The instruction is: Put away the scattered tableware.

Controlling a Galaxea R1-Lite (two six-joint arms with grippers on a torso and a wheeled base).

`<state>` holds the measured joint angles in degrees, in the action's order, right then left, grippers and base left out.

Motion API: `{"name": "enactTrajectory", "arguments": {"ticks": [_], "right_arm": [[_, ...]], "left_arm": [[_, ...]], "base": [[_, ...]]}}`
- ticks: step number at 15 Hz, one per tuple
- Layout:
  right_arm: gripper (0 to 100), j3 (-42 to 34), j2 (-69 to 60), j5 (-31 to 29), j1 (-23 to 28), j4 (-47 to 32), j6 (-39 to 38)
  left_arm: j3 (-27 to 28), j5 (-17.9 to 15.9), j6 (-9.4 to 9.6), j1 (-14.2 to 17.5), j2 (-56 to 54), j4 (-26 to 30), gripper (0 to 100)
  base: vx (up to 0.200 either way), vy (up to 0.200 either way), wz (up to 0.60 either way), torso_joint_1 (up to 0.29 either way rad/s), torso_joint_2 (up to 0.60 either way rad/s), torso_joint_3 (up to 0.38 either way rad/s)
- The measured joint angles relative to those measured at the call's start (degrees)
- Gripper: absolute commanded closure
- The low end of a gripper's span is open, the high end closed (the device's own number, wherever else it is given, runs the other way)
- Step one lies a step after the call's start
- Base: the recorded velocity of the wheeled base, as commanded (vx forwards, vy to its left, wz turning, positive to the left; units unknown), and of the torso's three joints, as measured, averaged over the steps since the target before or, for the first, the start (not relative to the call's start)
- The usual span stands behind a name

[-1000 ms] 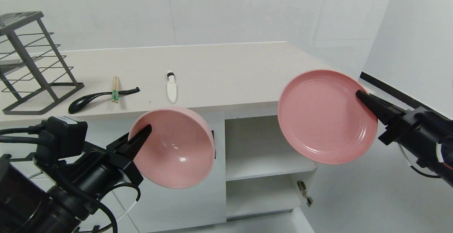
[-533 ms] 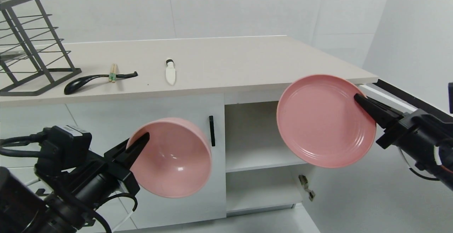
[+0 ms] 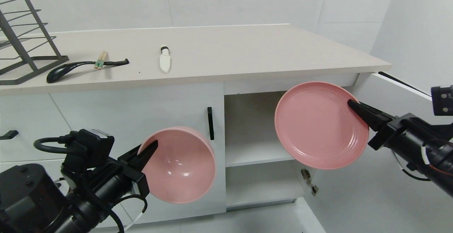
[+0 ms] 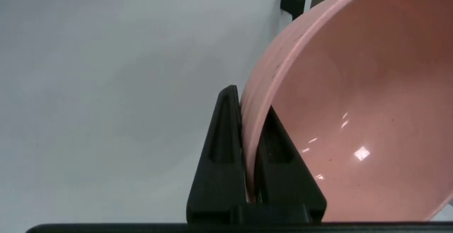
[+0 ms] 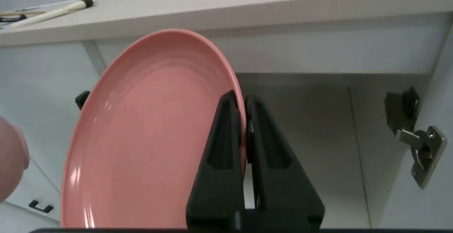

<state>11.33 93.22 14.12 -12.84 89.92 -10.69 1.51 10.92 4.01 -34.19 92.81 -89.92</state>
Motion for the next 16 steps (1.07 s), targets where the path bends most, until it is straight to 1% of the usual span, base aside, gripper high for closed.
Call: {"name": "enactTrajectory", "arguments": {"ticks": [5,7,9,11,13,16], "right_arm": [[100,-0.67,3.46,0.0,1.24,0.02,-0.01],[100,-0.72,5.23,0.0,1.44,0.02,-0.04],[100,-0.83,6.91,0.0,1.38,0.05,-0.01],[100,-0.94,9.53,-0.05,1.4,-0.06,-0.04],[100,-1.38,12.07,-0.06,1.43,-0.06,0.0],[100,-2.51,15.15,-0.06,0.5,-0.01,0.05]], "left_arm": [[0.05,0.0,0.01,-0.06,2.34,0.0,100],[-0.13,-0.01,0.15,-0.06,2.61,-0.02,100],[-0.78,-0.11,1.21,-0.37,2.72,-0.05,100],[-1.3,-0.06,2.22,-0.95,2.69,-0.02,100],[-1.4,-0.01,2.33,-1.72,2.58,0.01,100],[-1.49,0.07,2.28,-2.05,2.43,-0.02,100]], "base": [[0.0,0.0,0.0,0.0,0.0,0.0],[0.2,0.0,0.0,0.0,0.0,0.017],[0.2,0.0,0.0,-0.01,0.0,0.007],[0.0,0.0,0.0,0.0,0.0,0.0],[0.0,0.0,0.0,0.0,0.0,0.0],[0.0,0.0,0.0,0.0,0.0,0.0]]}}
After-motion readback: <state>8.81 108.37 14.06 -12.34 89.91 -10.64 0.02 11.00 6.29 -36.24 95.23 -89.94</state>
